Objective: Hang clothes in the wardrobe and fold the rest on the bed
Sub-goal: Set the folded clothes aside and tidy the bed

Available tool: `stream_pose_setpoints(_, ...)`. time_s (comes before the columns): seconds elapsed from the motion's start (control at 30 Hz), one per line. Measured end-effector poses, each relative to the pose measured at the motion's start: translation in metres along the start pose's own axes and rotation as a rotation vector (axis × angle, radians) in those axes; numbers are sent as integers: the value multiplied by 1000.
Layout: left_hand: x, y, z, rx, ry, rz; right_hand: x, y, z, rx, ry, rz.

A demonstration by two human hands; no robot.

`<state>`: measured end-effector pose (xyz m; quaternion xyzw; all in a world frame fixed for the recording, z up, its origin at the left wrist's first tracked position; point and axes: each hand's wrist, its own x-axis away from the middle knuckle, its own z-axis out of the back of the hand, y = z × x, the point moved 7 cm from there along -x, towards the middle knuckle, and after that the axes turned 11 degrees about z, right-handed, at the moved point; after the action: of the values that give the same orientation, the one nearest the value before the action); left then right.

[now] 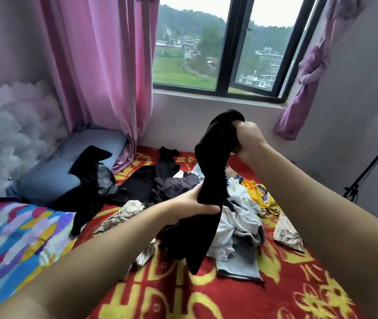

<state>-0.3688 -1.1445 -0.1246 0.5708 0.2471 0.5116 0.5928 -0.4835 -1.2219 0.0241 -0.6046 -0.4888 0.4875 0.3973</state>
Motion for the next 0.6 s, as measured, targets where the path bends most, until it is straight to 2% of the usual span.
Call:
stream_pose_setpoints(0.1,-10,-19,9,-356,312,-14,-5,-10,8,-179,110,-44)
stream_pose_setpoints(0.17,-9,-24,26,-470,494,0,-11,-22,22,-239,201,-11)
stream_pose_setpoints(0.27,8,3,50,-385,684,-96,-16,-31,59,-191,341,33)
stream_pose_setpoints(0.33,20,38,53,-305,675,-203,-16,-28,87,-20,394,12)
stream_pose_setpoints(0.37,25,59,51,-279,642,-271,-15,-26,96,150,351,3)
stream_pose_setpoints(0.4,30,81,46,-255,613,-330,-13,-24,99,371,240,2)
stream_pose_setpoints(0.47,41,124,38,-220,564,-423,-7,-10,83,675,-157,15)
stream_pose_setpoints(0.53,45,163,34,-251,510,-446,14,3,53,619,-547,-14)
stream_pose_setpoints(0.6,45,190,37,-328,465,-394,26,0,32,435,-724,9)
